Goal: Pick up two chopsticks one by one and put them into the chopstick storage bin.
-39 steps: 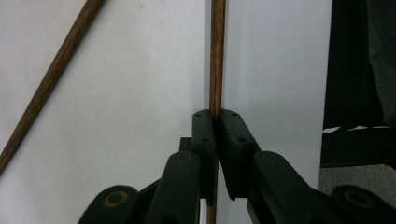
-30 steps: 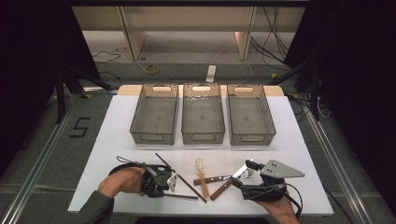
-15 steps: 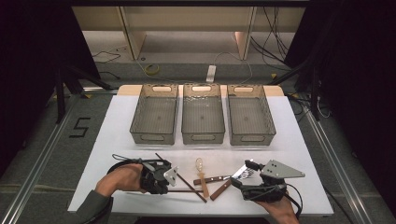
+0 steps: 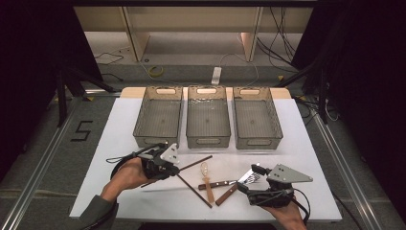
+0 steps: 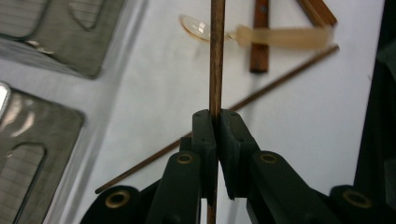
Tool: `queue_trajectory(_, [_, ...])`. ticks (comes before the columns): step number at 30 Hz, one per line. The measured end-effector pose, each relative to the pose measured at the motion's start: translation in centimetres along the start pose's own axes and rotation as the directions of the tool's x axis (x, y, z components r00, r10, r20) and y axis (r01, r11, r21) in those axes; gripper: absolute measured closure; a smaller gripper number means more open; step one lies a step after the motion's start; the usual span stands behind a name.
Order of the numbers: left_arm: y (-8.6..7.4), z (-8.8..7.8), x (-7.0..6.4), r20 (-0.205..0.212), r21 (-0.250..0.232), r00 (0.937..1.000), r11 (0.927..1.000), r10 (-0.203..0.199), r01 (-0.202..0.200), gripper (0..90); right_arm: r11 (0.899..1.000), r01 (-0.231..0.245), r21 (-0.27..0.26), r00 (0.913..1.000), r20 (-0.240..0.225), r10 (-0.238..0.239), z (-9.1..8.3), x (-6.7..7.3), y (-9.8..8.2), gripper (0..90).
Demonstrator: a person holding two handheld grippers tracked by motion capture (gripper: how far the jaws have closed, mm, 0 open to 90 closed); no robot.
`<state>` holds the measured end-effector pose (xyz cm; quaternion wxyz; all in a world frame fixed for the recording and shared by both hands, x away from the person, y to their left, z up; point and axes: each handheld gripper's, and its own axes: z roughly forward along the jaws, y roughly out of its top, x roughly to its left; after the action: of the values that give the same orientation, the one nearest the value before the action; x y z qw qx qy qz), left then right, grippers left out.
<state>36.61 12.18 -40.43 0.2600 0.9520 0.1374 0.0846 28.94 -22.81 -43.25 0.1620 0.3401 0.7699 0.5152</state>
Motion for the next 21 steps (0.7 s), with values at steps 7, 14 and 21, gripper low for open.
queue_trajectory(7, [0.8, -1.0, 1.8, -0.054, -0.054, 0.9858, 0.9862, -0.159, 0.156, 84.6, 1.0, -0.005, 0.002, 1.0, 0.001, 0.005, 0.0, 0.0, 0.0, 21.0])
queue_trajectory(14, [1.4, -2.0, 3.3, -0.084, -0.093, 0.9731, 0.974, -0.214, 0.206, 84.6, 1.0, -0.004, 0.004, 1.0, 0.006, 0.004, 0.1, -0.1, -0.1, 21.0])
queue_trajectory(21, [1.3, -3.1, 5.4, -0.09, -0.183, 0.9485, 0.9411, -0.304, 0.284, 84.5, 1.0, -0.006, 0.003, 0.9999, 0.01, 0.006, 0.0, -0.1, -0.1, 21.0])
